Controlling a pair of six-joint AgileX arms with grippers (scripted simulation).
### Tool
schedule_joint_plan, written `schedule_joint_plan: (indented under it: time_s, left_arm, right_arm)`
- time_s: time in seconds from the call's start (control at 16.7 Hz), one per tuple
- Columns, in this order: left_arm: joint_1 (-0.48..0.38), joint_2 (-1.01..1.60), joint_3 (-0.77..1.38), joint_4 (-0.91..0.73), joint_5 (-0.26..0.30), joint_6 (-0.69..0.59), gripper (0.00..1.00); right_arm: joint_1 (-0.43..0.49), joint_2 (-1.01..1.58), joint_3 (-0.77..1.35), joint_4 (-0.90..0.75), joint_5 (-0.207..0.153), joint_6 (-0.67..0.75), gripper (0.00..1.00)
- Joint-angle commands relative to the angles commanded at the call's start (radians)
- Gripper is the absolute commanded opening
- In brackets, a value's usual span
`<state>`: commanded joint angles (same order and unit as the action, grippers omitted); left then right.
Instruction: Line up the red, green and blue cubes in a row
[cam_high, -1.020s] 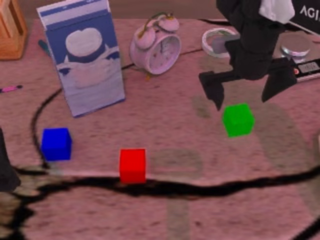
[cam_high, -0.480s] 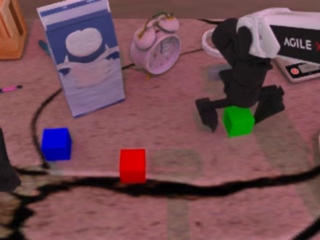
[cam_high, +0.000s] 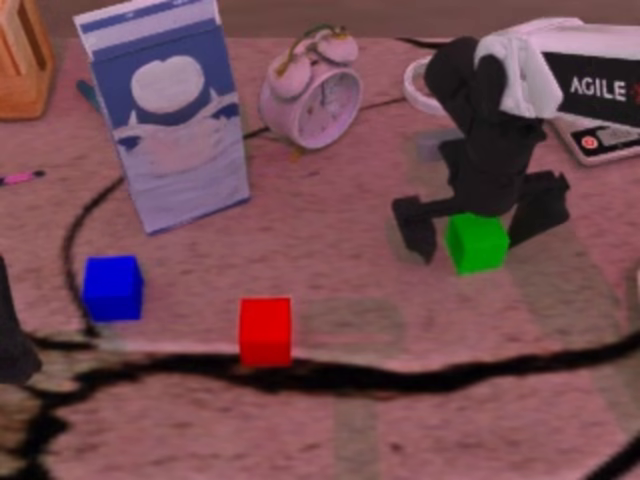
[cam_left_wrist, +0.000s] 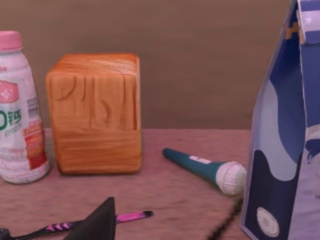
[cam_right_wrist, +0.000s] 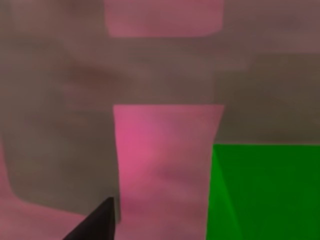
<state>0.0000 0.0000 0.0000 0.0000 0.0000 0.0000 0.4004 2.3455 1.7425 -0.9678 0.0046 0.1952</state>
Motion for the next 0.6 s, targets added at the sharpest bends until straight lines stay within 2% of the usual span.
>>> schedule_joint_plan:
  time_s: [0.6]
  left_arm:
    - [0.0, 0.0, 0.0, 0.0, 0.0, 0.0, 1.0]
  right_arm:
    - [0.0, 0.0, 0.0, 0.0, 0.0, 0.0, 0.02]
